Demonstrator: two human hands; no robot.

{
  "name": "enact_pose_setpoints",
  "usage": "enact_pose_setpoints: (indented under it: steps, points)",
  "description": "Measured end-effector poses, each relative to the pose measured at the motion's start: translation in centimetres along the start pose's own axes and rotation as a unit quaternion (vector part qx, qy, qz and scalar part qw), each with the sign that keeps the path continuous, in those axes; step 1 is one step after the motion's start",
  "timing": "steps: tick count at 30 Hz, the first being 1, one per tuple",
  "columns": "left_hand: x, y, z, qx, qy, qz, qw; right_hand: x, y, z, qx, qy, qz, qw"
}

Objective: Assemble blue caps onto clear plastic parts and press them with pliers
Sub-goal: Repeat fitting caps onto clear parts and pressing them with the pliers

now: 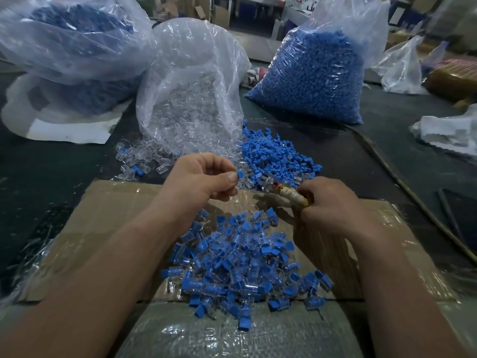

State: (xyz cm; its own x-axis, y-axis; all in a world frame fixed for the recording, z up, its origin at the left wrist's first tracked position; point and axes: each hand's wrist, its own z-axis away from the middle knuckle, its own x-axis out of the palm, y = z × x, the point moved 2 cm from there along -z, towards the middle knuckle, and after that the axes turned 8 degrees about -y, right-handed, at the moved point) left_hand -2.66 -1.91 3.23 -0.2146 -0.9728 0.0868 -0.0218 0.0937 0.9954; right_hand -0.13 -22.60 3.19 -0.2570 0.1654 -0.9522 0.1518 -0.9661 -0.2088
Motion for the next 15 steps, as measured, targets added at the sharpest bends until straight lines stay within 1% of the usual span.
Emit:
enact_pose_setpoints:
  steps: [2,4,6,10,15]
  points:
    - [0.1,0.0,0.0,0.01,0.004,-0.003,1.0,-0.2,0.0,0.1,-0.031,0.053,-0.02,0.998]
    - [0.1,0.0,0.0,0.026,0.017,-0.01,0.999,-0.6,-0.4,0.4,-0.067,0.121,-0.077,0.987]
    - [0.0,0.1,0.0,0.048,0.033,-0.026,0.998,-0.7,-1.0,0.9,-0.091,0.162,-0.135,0.973]
    - [0.0,0.1,0.0,0.086,0.064,-0.053,0.993,-0.1,-2.2,1.3,-0.124,0.17,-0.172,0.963]
    - [0.1,0.4,0.1,0.123,0.083,-0.073,0.986,0.3,-3.4,1.5,-0.139,0.122,-0.17,0.968]
